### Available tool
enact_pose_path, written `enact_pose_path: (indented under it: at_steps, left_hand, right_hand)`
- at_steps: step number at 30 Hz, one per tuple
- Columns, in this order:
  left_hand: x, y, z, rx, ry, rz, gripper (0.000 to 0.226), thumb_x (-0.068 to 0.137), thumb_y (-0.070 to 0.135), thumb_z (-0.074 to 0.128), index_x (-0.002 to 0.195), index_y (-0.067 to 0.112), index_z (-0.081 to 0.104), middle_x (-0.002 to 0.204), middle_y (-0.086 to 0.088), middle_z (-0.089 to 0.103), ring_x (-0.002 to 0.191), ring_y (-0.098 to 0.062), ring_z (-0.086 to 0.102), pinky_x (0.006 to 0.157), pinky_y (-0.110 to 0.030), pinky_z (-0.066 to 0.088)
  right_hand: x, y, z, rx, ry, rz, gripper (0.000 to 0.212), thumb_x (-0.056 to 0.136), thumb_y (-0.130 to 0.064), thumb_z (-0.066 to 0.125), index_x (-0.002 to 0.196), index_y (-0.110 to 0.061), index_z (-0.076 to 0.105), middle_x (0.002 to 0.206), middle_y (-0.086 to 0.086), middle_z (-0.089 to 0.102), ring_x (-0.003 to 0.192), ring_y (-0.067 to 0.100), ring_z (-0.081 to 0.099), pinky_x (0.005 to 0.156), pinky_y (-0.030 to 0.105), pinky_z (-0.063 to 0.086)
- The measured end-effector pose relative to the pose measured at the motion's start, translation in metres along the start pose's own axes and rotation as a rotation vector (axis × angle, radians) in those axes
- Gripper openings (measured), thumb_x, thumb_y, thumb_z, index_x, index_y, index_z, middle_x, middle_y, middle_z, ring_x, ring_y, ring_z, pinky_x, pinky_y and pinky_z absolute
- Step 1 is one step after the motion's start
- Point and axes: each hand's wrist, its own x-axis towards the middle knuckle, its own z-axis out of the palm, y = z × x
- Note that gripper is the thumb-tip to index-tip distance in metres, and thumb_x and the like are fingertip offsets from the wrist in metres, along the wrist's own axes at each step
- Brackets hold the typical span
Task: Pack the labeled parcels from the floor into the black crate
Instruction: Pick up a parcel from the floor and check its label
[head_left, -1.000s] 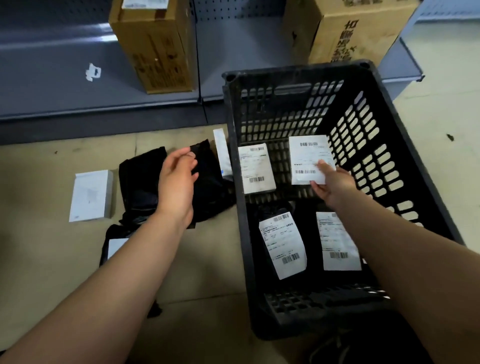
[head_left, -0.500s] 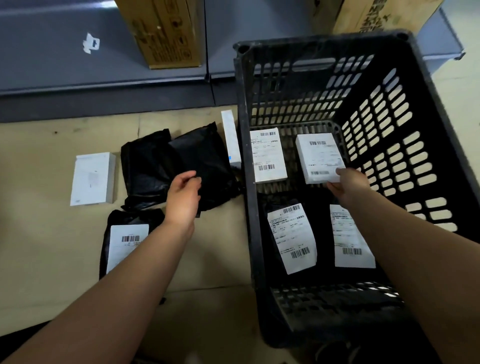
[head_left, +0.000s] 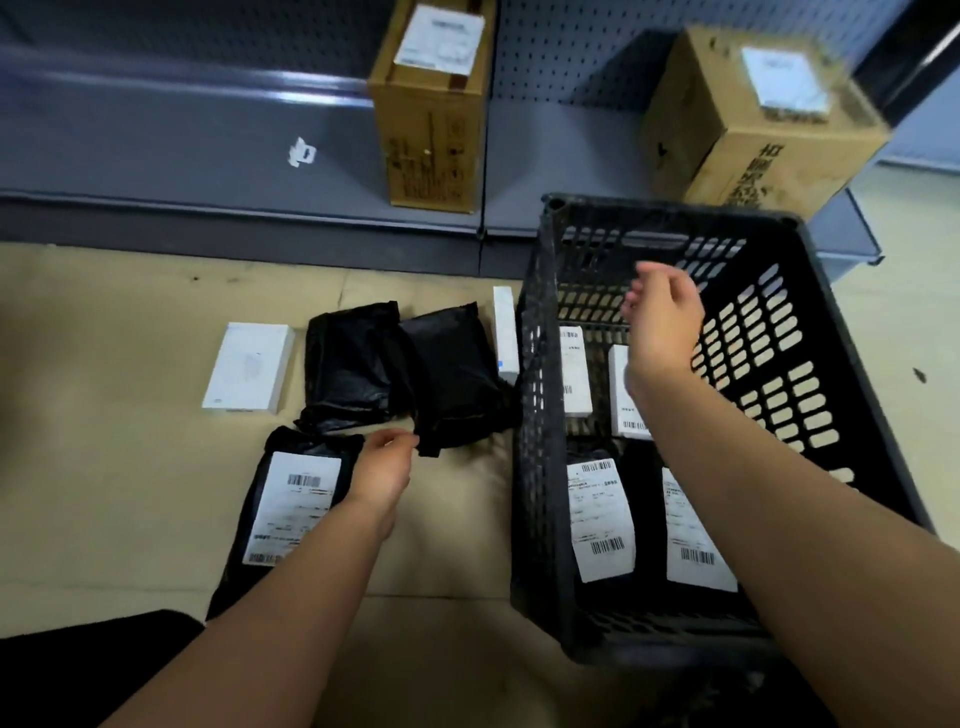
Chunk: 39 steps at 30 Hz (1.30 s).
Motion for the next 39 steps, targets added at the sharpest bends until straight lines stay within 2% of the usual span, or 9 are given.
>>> enact_pose_path:
  at_steps: [2, 7, 13, 16, 19, 23, 28, 34, 39]
  left_hand:
    - [-0.002, 0.006, -0.012, -0.057, -0.006, 0.003, 0.015, 0.096, 0.025, 0.061, 0.11, 0.021, 0.064, 0.1, -0.002, 0.06, 0.093, -0.018, 0.056, 0.088, -0.036, 0.047]
    - [0.001, 0.008, -0.046, -0.193, -0.002, -0.012, 0.01, 0.083, 0.032, 0.065, 0.09, 0.026, 0.06, 0.092, -0.001, 0.061, 0.085, -0.017, 0.058, 0.078, -0.033, 0.05]
    - [0.022, -0.016, -0.096, -0.116, 0.141, -0.091, 0.02, 0.076, 0.035, 0.06, 0.083, 0.016, 0.062, 0.083, -0.009, 0.057, 0.073, -0.025, 0.052, 0.076, -0.034, 0.045]
    - [0.031, -0.03, -0.116, 0.021, 0.221, -0.085, 0.021, 0.094, 0.025, 0.059, 0.108, 0.009, 0.064, 0.082, -0.004, 0.056, 0.07, -0.021, 0.052, 0.064, -0.027, 0.041]
    - [0.046, -0.05, -0.141, 0.164, 0.279, -0.084, 0.046, 0.094, 0.026, 0.059, 0.139, 0.014, 0.056, 0.113, -0.007, 0.064, 0.105, -0.032, 0.064, 0.095, -0.039, 0.053]
    - [0.062, -0.073, -0.171, 0.317, 0.356, -0.07, 0.047, 0.092, 0.022, 0.059, 0.138, 0.012, 0.056, 0.127, -0.017, 0.068, 0.112, -0.042, 0.065, 0.1, -0.048, 0.054]
    - [0.084, -0.087, -0.187, 0.393, 0.346, -0.171, 0.07, 0.093, 0.029, 0.062, 0.156, 0.009, 0.038, 0.147, -0.023, 0.056, 0.131, -0.045, 0.055, 0.111, -0.047, 0.045]
    - [0.08, -0.087, -0.17, 0.347, 0.299, -0.22, 0.047, 0.093, 0.024, 0.06, 0.136, 0.007, 0.055, 0.124, -0.021, 0.068, 0.097, -0.039, 0.066, 0.067, -0.034, 0.055]
    - [0.075, -0.091, -0.174, 0.342, 0.251, -0.243, 0.058, 0.08, 0.06, 0.054, 0.11, 0.013, 0.072, 0.103, -0.013, 0.075, 0.092, -0.035, 0.071, 0.09, -0.046, 0.06]
  right_hand:
    - [-0.028, -0.016, 0.035, -0.02, -0.102, -0.084, 0.019, 0.095, -0.015, 0.056, 0.087, -0.024, 0.07, 0.076, -0.006, 0.059, 0.07, 0.008, 0.054, 0.066, 0.023, 0.047]
    - [-0.112, 0.003, 0.102, -0.102, -0.302, -0.14, 0.019, 0.083, -0.031, 0.057, 0.08, -0.039, 0.074, 0.082, -0.012, 0.066, 0.089, 0.016, 0.059, 0.088, 0.04, 0.047]
    - [-0.198, 0.124, 0.114, -0.292, -0.398, 0.127, 0.016, 0.094, -0.01, 0.06, 0.093, -0.016, 0.075, 0.086, -0.002, 0.066, 0.073, 0.001, 0.057, 0.082, 0.025, 0.043]
    - [-0.225, 0.181, 0.1, -0.55, -0.493, 0.319, 0.016, 0.099, -0.007, 0.061, 0.107, -0.003, 0.075, 0.098, 0.004, 0.07, 0.087, 0.01, 0.065, 0.083, 0.021, 0.042]
    - [-0.245, 0.222, 0.088, -0.815, -0.648, 0.518, 0.028, 0.101, -0.018, 0.06, 0.126, -0.01, 0.068, 0.122, 0.008, 0.072, 0.115, 0.028, 0.068, 0.087, 0.026, 0.046]
    - [-0.259, 0.25, 0.083, -0.956, -0.812, 0.696, 0.054, 0.102, -0.027, 0.06, 0.153, -0.014, 0.048, 0.147, 0.009, 0.06, 0.132, 0.027, 0.059, 0.103, 0.029, 0.046]
    - [-0.271, 0.276, 0.087, -0.91, -0.86, 0.811, 0.058, 0.09, -0.033, 0.06, 0.147, -0.02, 0.056, 0.142, 0.004, 0.067, 0.123, 0.027, 0.066, 0.107, 0.038, 0.054]
    - [-0.285, 0.284, 0.095, -0.797, -0.885, 0.822, 0.048, 0.089, -0.024, 0.06, 0.137, -0.026, 0.066, 0.131, -0.005, 0.071, 0.12, 0.021, 0.068, 0.108, 0.039, 0.054]
    - [-0.276, 0.273, 0.088, -0.735, -0.801, 0.851, 0.049, 0.08, -0.033, 0.063, 0.129, -0.028, 0.066, 0.126, 0.002, 0.075, 0.109, 0.02, 0.072, 0.099, 0.038, 0.059]
